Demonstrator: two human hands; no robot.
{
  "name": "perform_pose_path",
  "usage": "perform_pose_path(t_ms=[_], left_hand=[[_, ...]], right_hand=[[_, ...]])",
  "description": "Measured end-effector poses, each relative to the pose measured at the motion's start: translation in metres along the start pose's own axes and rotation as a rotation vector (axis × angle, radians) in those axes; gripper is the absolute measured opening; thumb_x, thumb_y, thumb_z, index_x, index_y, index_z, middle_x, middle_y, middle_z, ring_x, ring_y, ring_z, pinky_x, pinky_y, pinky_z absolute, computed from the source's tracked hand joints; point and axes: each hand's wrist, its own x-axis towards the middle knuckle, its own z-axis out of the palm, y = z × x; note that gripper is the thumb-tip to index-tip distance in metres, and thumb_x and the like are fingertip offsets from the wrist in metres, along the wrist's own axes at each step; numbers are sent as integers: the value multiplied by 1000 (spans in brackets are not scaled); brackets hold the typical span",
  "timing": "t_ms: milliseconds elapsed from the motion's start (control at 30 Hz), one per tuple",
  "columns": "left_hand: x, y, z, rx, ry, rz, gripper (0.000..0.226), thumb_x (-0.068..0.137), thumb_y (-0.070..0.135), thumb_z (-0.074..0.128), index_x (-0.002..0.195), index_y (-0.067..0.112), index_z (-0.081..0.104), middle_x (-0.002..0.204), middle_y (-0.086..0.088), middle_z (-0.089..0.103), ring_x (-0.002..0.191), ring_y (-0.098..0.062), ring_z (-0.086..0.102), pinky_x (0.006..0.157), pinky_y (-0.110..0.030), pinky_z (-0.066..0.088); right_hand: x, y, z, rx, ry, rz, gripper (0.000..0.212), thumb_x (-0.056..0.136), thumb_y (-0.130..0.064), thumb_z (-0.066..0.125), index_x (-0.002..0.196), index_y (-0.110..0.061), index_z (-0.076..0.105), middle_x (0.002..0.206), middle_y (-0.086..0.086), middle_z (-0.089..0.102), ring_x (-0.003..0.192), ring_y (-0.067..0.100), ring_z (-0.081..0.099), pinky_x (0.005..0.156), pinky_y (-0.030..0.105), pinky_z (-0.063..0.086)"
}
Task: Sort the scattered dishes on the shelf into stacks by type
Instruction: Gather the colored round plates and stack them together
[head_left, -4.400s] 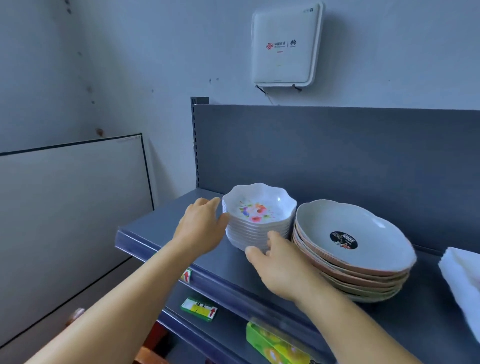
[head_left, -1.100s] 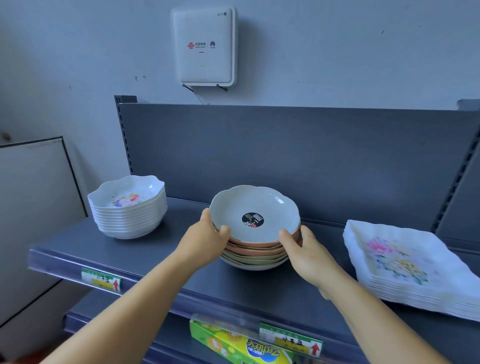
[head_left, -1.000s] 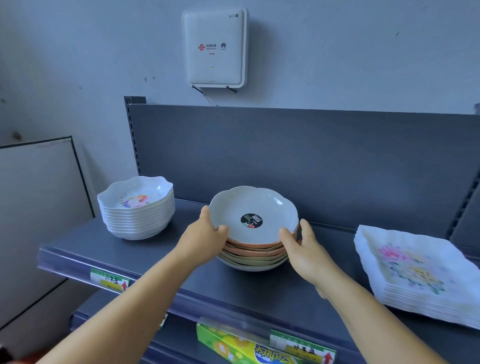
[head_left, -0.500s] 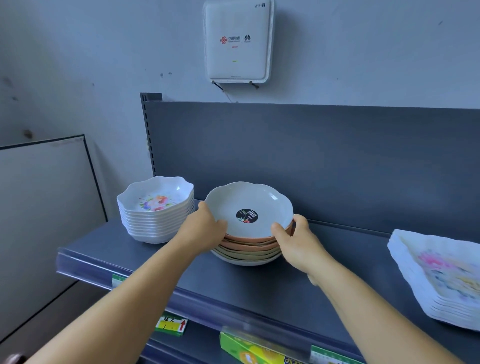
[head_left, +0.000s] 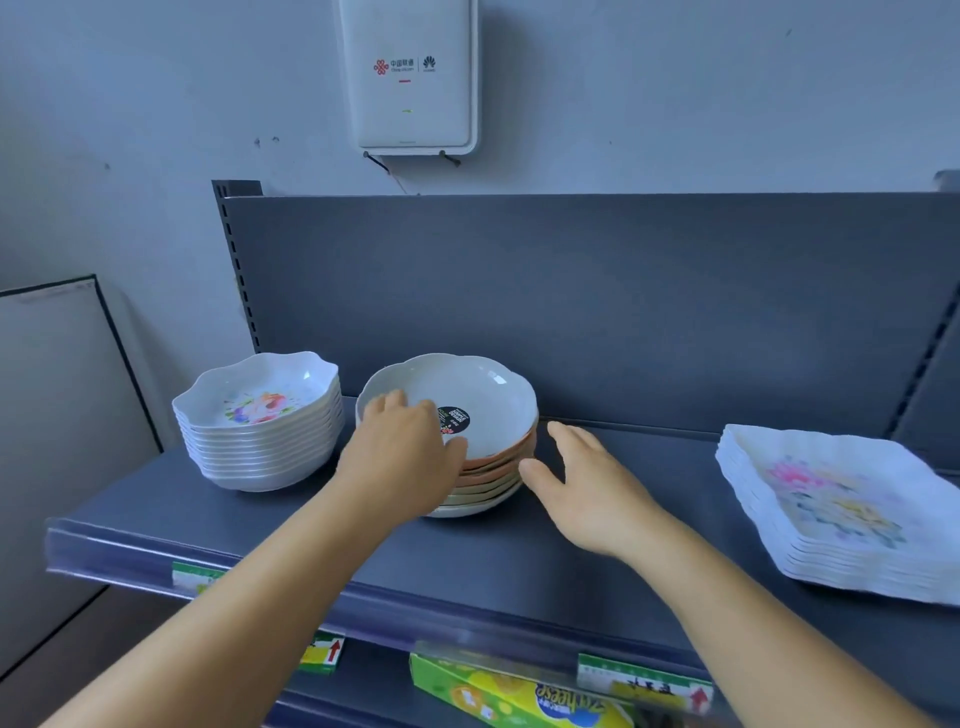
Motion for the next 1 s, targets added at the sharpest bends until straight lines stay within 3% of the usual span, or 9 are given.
perform_pose_path(t_ms=[67,133,267,467,600,800,867,933,1000], left_hand=[[-8,21,3,22,-16,99,41,96,40,41,119,9,54,125,-7,49,125,-26,39,94,-32,37],[-16,44,9,-7,-44,176,42,95,40,43,124,11,54,127,-5,50,126,-25,41,95,-31,37],[-30,95,28,-63,-68,248,40,94,42,44,122,14,55,120,-3,56,119,-24,48,91,-33,42],[-42,172,59,-114,-113,300,51,97,45,41,141,20,43,138,0,50,128,-19,45,100,-35,45],[-47,217,72,-100,-154,308,46,98,45,38,134,18,48,132,-1,53,125,-21,47,96,-34,47],[-48,260,87,-99,-177,225,37,100,42,30,106,11,49,98,-7,55,88,-25,51,73,-33,43],[-47,267,90,-133,-171,181,34,100,39,29,105,10,46,89,-5,52,80,-25,48,68,-32,39],[-47,270,92,-191,-185,145,29,100,35,30,102,10,43,79,-2,51,71,-24,48,61,-31,36],[-46,270,94,-301,-216,99,21,99,31,32,97,11,40,70,1,48,60,-19,45,51,-30,32]], right_hand=[[-13,12,-10,-114,17,-41,64,98,-49,35,152,-19,18,161,-7,15,145,16,21,114,33,24],[-25,26,-22,-205,30,-69,63,99,-48,33,152,-17,18,160,-6,18,147,16,16,115,30,20],[-53,64,-55,-253,51,-38,54,100,-45,32,145,-14,33,153,-5,31,142,15,23,112,28,23],[-83,132,-103,-286,73,4,50,100,-43,32,141,-16,40,150,-6,34,140,15,25,111,26,20],[-98,177,-131,-314,110,30,47,100,-42,33,138,-17,43,149,-8,35,140,12,25,111,24,21],[-111,227,-157,-294,126,171,47,101,-39,32,139,-13,39,149,-1,35,137,21,29,107,31,30],[-110,240,-159,-216,97,240,45,101,-39,32,138,-16,37,143,0,40,129,22,39,97,33,37],[-109,249,-159,-77,86,300,25,99,-38,32,110,-20,46,117,2,52,95,17,52,72,30,41],[-108,253,-157,81,92,343,22,99,-37,32,89,-20,42,88,0,51,69,13,45,57,28,34]])
